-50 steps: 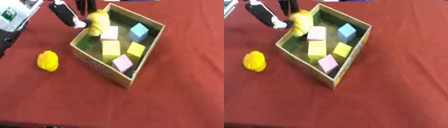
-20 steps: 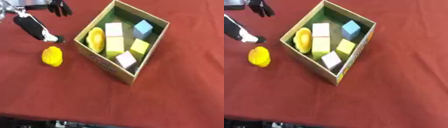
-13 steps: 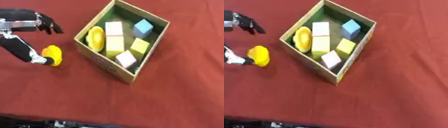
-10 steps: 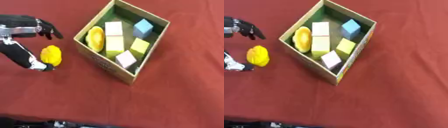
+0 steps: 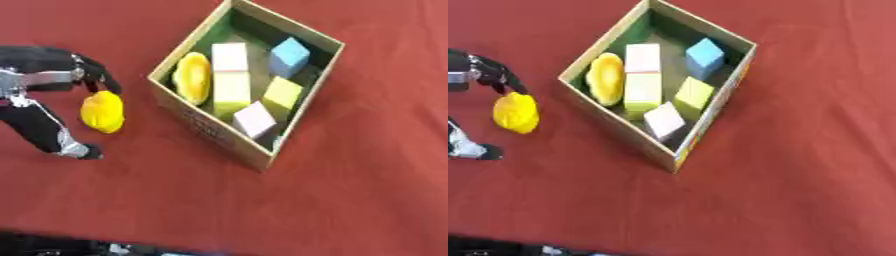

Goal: Pick up objects on the table and place them in the box.

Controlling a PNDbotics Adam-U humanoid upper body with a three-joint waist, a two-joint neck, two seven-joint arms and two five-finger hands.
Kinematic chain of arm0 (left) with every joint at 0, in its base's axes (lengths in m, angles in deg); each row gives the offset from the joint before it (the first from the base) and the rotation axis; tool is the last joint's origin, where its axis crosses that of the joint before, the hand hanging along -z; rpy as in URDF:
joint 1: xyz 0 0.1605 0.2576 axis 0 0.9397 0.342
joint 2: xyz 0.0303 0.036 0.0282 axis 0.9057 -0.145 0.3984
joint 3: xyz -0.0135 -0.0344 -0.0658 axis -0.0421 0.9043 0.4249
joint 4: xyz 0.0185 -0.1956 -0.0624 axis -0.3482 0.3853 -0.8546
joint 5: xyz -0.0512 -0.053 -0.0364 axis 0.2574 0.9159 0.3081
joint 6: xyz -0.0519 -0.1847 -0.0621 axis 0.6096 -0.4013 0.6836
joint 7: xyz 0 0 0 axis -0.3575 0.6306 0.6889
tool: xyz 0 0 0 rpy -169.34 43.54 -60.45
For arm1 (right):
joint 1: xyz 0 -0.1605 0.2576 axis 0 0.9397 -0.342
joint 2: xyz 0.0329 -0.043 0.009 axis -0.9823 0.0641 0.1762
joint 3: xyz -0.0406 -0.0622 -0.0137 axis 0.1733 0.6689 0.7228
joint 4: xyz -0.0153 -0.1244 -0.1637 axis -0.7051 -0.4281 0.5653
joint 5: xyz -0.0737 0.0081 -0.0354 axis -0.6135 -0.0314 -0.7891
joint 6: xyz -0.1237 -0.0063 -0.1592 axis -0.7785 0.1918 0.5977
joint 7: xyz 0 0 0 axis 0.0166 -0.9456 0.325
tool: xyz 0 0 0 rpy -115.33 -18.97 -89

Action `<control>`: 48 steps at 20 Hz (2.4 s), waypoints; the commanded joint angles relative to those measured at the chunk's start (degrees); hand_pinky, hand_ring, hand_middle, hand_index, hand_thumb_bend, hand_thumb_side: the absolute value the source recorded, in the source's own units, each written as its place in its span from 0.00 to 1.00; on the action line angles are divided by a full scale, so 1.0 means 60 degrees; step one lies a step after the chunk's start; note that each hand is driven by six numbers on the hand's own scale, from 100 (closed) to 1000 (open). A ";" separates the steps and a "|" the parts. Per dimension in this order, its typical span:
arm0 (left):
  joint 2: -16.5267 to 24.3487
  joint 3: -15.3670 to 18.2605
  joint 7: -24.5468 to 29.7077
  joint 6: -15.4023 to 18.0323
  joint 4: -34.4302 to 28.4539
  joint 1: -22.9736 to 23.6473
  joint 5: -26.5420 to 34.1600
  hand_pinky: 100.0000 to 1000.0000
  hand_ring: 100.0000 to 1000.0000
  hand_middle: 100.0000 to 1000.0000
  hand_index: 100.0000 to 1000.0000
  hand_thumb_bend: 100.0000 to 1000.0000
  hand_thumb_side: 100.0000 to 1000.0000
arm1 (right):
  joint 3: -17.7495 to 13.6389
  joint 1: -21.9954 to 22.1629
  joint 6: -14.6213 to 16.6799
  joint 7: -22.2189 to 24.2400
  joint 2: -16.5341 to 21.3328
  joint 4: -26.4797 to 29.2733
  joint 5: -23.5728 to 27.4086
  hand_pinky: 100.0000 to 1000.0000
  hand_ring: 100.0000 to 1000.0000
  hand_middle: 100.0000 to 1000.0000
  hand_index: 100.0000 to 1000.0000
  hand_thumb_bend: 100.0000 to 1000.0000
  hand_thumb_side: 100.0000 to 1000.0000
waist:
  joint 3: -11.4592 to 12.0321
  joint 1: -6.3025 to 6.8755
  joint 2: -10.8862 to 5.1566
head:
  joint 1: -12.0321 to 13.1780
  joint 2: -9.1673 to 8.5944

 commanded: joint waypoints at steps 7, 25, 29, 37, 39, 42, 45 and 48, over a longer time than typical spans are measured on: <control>-0.0046 0.0316 -0.0437 0.0211 0.0255 -0.0108 -0.0640 0.83 0.80 0.82 0.88 0.49 0.20 | -0.0079 -0.0086 -0.0049 -0.0016 0.0073 0.0140 0.0008 0.79 0.78 0.57 0.77 0.00 0.55 | -0.0009 -0.0063 -0.0054 | 0.0042 -0.0208; -0.1287 -0.0247 -0.0089 0.1194 0.2848 -0.0864 -0.1575 0.74 0.68 0.67 0.77 0.25 0.03 | -0.0107 -0.0084 -0.0056 -0.0030 -0.0117 0.0140 0.0057 0.79 0.78 0.57 0.77 0.00 0.54 | -0.0042 -0.0197 0.0069 | 0.0119 -0.0311; -0.1297 -0.0242 -0.0147 0.1241 0.2871 -0.0878 -0.1545 0.69 0.59 0.54 0.66 0.17 0.00 | -0.0108 -0.0083 -0.0058 -0.0030 -0.0120 0.0140 0.0059 0.79 0.78 0.57 0.77 0.00 0.53 | -0.0036 -0.0196 0.0056 | 0.0115 -0.0300; -0.1067 0.0879 -0.0562 0.1606 0.1172 -0.1342 -0.1375 0.70 0.59 0.55 0.66 0.13 0.00 | -0.0174 0.0019 -0.0018 -0.0079 -0.0050 0.0140 0.0062 0.79 0.78 0.57 0.77 0.00 0.53 | 0.0034 -0.0124 -0.0167 | -0.0077 -0.0141; -0.1341 0.1092 -0.0455 0.1424 0.0704 -0.1777 -0.1288 0.70 0.58 0.55 0.66 0.11 0.00 | -0.0158 0.0015 -0.0010 -0.0055 -0.0034 0.0140 0.0070 0.79 0.78 0.57 0.77 0.00 0.52 | 0.0027 -0.0084 -0.0236 | -0.0090 -0.0112; -0.1957 0.1140 -0.0262 0.1079 0.0334 -0.2446 -0.1046 0.69 0.57 0.55 0.66 0.08 0.00 | -0.0091 -0.0050 -0.0018 0.0049 -0.0035 0.0140 0.0102 0.79 0.78 0.57 0.77 0.00 0.52 | -0.0068 -0.0013 -0.0326 | -0.0042 -0.0091; -0.2654 0.1003 -0.0106 0.0876 0.0364 -0.3150 -0.0681 0.69 0.56 0.54 0.67 0.05 0.00 | -0.0014 -0.0187 -0.0037 0.0205 -0.0099 0.0140 0.0170 0.79 0.79 0.57 0.78 0.00 0.52 | -0.0229 0.0056 -0.0365 | 0.0037 -0.0104; -0.3345 0.0824 -0.0022 0.0729 0.0738 -0.3841 -0.0296 0.69 0.55 0.54 0.68 0.02 0.00 | 0.0057 -0.0343 -0.0067 0.0340 -0.0186 0.0140 0.0265 0.79 0.79 0.58 0.78 0.00 0.51 | -0.0362 0.0121 -0.0356 | 0.0068 -0.0159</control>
